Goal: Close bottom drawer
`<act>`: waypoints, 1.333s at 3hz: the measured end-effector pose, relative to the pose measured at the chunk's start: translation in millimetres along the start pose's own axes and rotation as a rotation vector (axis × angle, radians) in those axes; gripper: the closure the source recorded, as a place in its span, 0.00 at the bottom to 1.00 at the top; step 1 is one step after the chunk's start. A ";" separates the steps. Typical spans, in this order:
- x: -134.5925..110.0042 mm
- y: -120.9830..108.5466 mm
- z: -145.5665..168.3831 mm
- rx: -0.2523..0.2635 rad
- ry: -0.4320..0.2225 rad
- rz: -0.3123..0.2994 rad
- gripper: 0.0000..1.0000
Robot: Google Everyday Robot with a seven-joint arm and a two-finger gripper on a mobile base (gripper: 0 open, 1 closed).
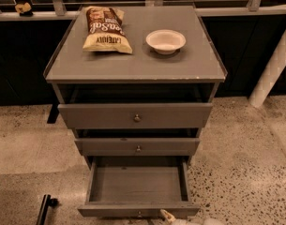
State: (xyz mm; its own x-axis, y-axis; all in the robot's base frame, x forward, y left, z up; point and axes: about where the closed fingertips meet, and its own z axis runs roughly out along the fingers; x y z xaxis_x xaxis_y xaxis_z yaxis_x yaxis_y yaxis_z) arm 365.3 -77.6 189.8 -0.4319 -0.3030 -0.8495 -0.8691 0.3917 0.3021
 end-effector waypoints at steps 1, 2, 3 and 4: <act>0.0 0.0 0.0 0.000 0.000 0.000 0.00; -0.6 -4.1 4.5 -0.003 -0.016 0.021 0.00; -5.0 -9.0 9.3 0.011 -0.034 0.027 0.00; -19.6 -17.5 18.6 0.041 -0.075 0.024 0.00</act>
Offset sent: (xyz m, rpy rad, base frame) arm 0.0135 0.0010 -0.0056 0.0411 0.0259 -0.0305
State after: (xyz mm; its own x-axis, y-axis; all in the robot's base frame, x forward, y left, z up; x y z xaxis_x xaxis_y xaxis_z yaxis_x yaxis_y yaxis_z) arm 393.4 -62.3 193.2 -0.4323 -0.2279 -0.8725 -0.8472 0.4339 0.3064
